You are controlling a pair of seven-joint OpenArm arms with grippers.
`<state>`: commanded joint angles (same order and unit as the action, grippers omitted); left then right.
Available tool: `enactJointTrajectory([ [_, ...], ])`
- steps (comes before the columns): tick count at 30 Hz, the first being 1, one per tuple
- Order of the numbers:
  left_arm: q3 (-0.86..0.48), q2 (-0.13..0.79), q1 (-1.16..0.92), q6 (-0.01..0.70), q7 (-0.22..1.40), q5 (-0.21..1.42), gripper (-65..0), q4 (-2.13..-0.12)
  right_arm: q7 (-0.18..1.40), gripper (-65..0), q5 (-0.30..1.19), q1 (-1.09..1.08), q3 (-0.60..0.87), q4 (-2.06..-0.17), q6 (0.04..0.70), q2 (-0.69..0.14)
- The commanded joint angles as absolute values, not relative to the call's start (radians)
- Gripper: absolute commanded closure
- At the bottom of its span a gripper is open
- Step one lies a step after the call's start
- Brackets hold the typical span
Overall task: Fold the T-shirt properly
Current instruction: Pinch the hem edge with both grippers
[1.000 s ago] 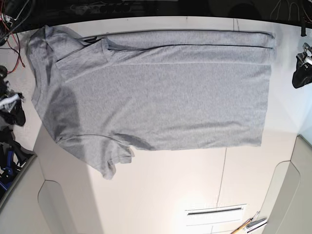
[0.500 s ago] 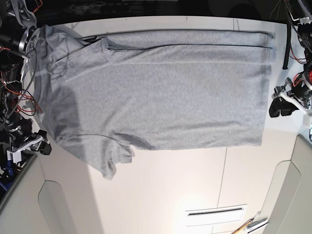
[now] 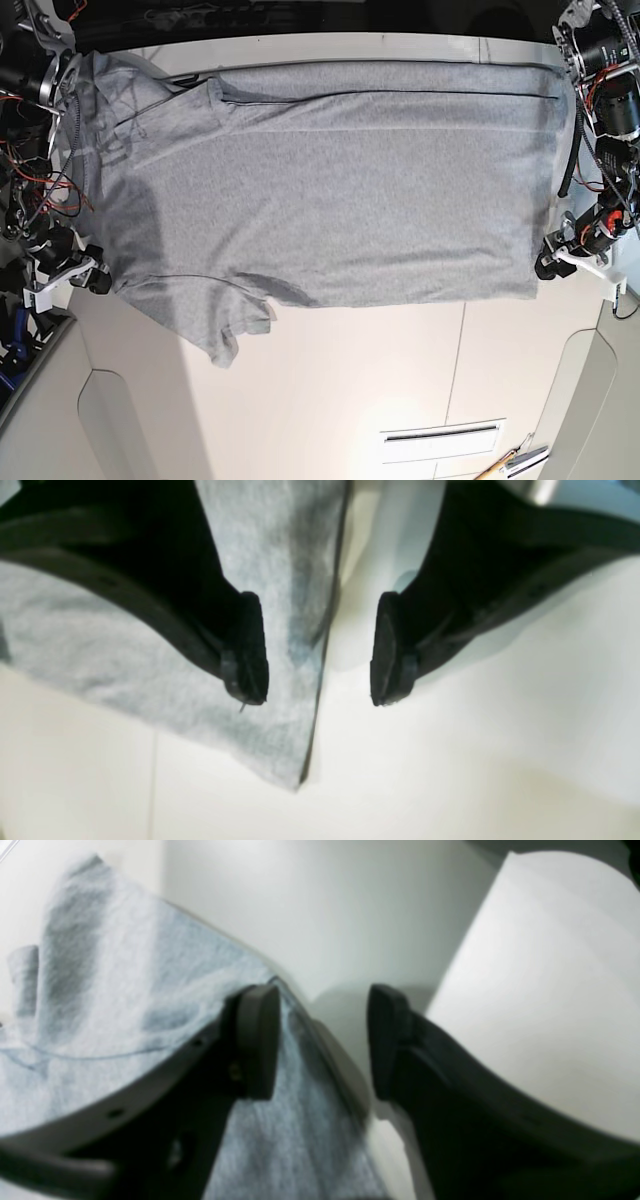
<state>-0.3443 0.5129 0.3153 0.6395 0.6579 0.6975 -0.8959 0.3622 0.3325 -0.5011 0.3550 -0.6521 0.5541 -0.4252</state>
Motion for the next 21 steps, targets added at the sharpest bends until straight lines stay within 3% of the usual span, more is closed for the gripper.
enactJointTrajectory([
  [13, -0.344, 0.414, 0.322, 0.64, 0.639, 0.698, -36.0, -0.844, 0.362, -28.5, 0.332, -0.501, 0.355, -0.652, 0.554, -0.401],
  [21, -0.344, 0.407, 0.335, 0.64, 0.639, 0.698, -36.0, -0.844, 0.363, -28.4, 0.332, -0.501, 0.353, -0.652, 0.573, -0.373],
])
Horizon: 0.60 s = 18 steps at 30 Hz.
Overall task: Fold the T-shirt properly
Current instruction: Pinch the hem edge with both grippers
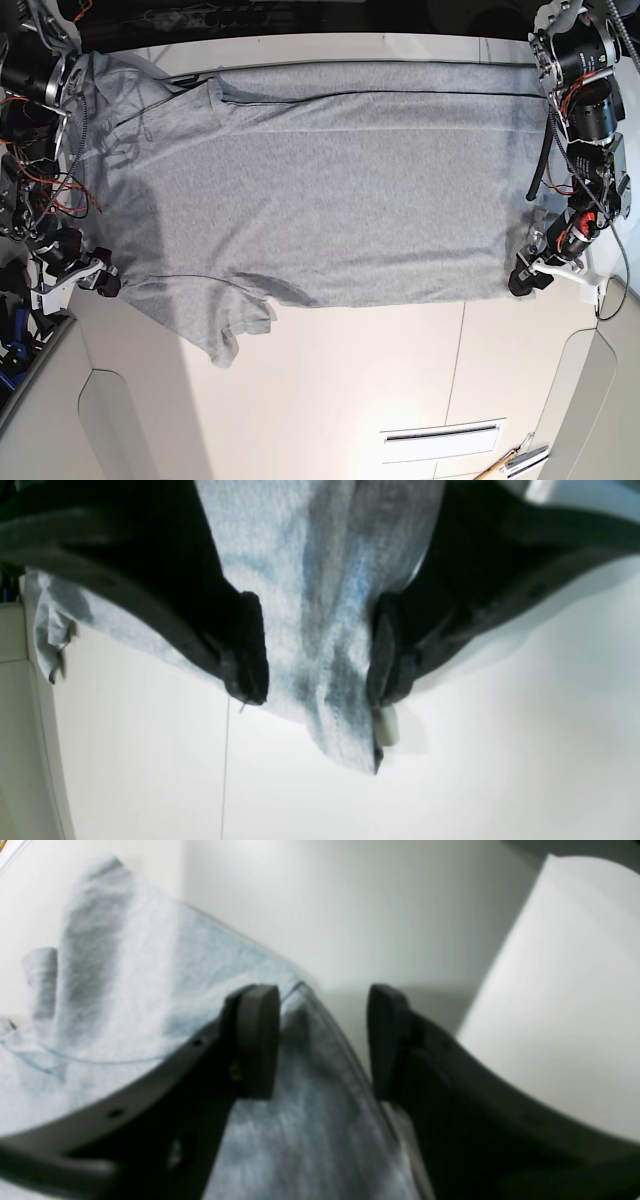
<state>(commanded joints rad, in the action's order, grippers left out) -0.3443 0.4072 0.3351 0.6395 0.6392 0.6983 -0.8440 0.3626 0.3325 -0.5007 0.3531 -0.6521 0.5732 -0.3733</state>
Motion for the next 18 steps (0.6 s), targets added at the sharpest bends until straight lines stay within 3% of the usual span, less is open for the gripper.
enactJointTrajectory([
  [10, -0.344, 0.408, 0.335, 0.64, 0.639, 0.698, -35.6, -0.844, 0.363, -28.4, 0.332, -0.501, 0.353, -0.652, 0.576, -0.33],
  [13, -0.344, 0.408, 0.336, 0.64, 0.638, 0.698, -24.7, -0.844, 0.363, -27.0, 0.332, -0.501, 0.353, -0.652, 0.576, -0.331],
  [15, -0.344, 0.408, 0.336, 0.64, 0.637, 0.698, -18.9, -0.844, 0.363, -19.4, 0.332, -0.501, 0.353, -0.652, 0.575, -0.331],
  [18, -0.344, 0.408, 0.336, 0.64, 0.616, 0.698, -8.6, -0.844, 0.362, -2.9, 0.329, -0.502, 0.353, -0.653, 0.576, -0.33],
])
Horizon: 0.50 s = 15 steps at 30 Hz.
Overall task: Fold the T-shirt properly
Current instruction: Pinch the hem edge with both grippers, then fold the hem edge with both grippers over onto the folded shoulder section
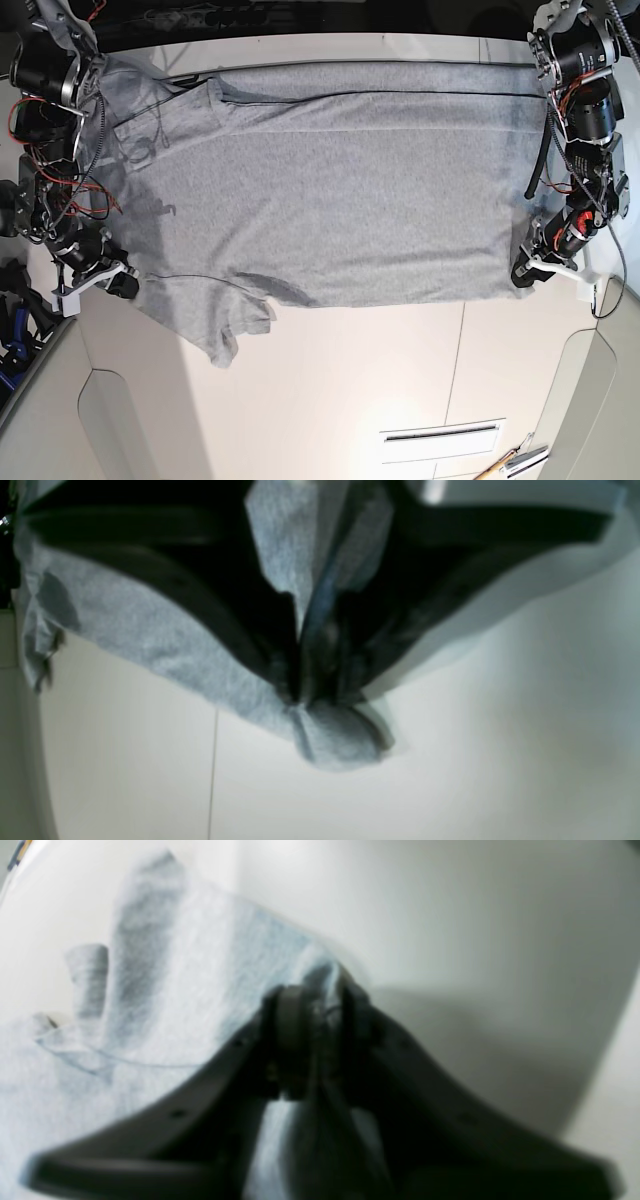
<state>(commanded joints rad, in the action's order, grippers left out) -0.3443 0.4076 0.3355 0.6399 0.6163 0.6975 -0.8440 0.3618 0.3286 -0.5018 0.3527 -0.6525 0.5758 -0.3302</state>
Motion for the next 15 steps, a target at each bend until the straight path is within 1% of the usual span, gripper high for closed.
enactJointTrajectory([
  [1, -0.344, 0.408, 0.336, 0.64, 0.606, 0.698, -4.6, -0.844, 0.362, 0.0, 0.328, -0.502, 0.353, -0.653, 0.576, -0.33],
  [2, -0.344, 0.409, 0.336, 0.64, 0.599, 0.698, -1.1, -0.844, 0.362, 0.0, 0.328, -0.502, 0.353, -0.653, 0.576, -0.332],
  [3, -0.344, 0.41, 0.339, 0.641, 0.599, 0.698, 0.0, -0.844, 0.362, 0.0, 0.328, -0.502, 0.353, -0.653, 0.577, -0.334],
  [4, -0.344, 0.412, 0.343, 0.645, 0.603, 0.698, 0.0, -0.844, 0.362, 0.0, 0.328, -0.503, 0.353, -0.653, 0.577, -0.336],
  [6, -0.344, 0.416, 0.35, 0.698, 0.62, 0.699, 0.0, -0.846, 0.363, 0.0, 0.329, -0.504, 0.353, -0.661, 0.577, -0.338],
  [11, -0.344, 0.421, 0.351, 0.698, 0.659, 0.706, 0.0, -0.931, 0.367, 0.0, 0.334, -0.503, 0.353, -0.731, 0.591, -0.352],
  [15, -0.344, 0.448, 0.345, 0.698, 0.815, 0.804, 0.0, -1.05, 0.459, 0.0, 0.414, -0.501, 0.353, -0.776, 0.593, -0.388],
])
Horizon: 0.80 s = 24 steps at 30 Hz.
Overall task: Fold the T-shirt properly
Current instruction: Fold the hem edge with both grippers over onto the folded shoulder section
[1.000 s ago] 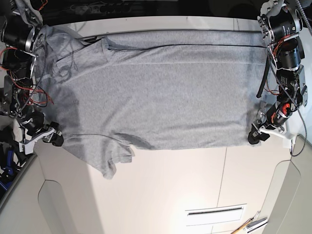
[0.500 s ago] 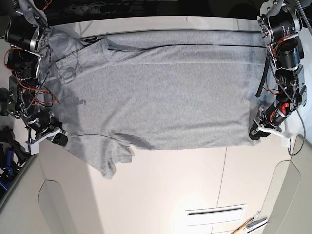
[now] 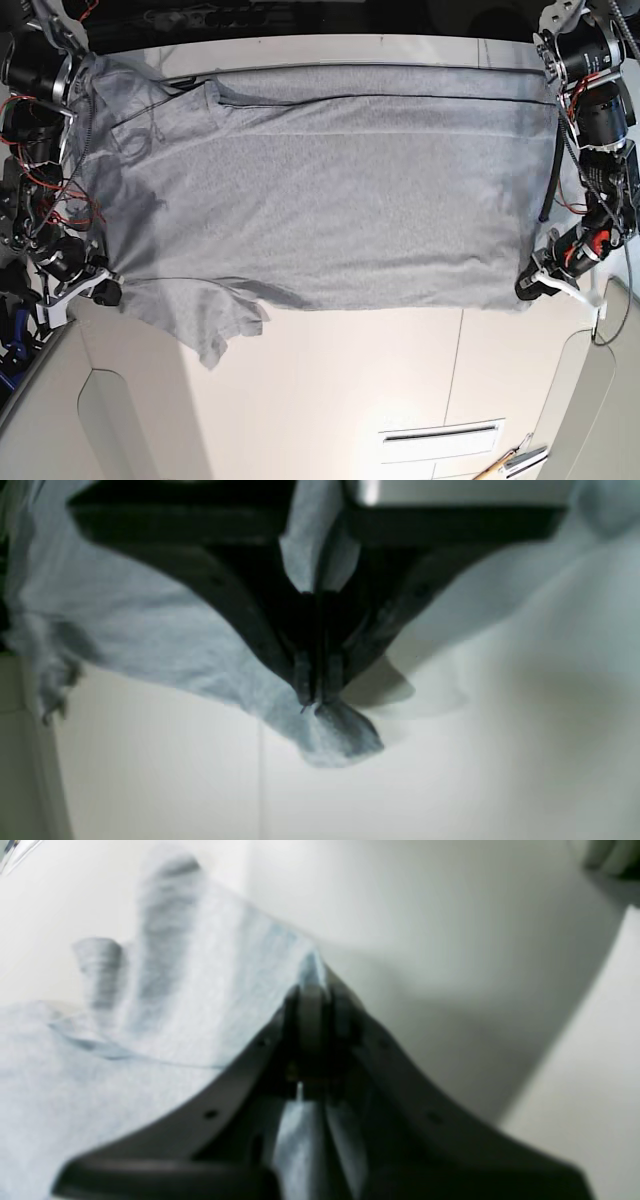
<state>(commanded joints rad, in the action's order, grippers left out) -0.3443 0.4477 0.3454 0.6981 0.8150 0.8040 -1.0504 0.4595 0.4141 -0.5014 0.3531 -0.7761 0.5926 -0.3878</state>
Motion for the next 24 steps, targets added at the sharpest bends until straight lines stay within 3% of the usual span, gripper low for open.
enactJointTrajectory([
  [4, -0.344, 0.477, 0.324, 0.698, 0.916, 0.858, 0.0, -1.143, 0.559, 0.0, 0.507, -0.5, 0.353, -0.789, 0.607, -0.433],
  [10, -0.344, 0.5, 0.199, 0.698, 0.925, 0.863, 0.0, -1.269, 0.597, 0.0, 0.602, -0.458, 0.353, -0.815, 0.625, -0.498],
  [18, -0.345, 0.535, 0.049, 0.698, 0.926, 0.85, 0.0, -1.449, 0.641, 0.0, 0.681, -0.194, 0.355, -1.153, 0.613, -0.518],
  [24, -0.345, 0.535, -0.049, 0.698, 0.925, 0.812, 0.0, -1.544, 0.64, 0.0, 0.678, -0.033, 0.389, -1.295, 0.613, -0.518],
])
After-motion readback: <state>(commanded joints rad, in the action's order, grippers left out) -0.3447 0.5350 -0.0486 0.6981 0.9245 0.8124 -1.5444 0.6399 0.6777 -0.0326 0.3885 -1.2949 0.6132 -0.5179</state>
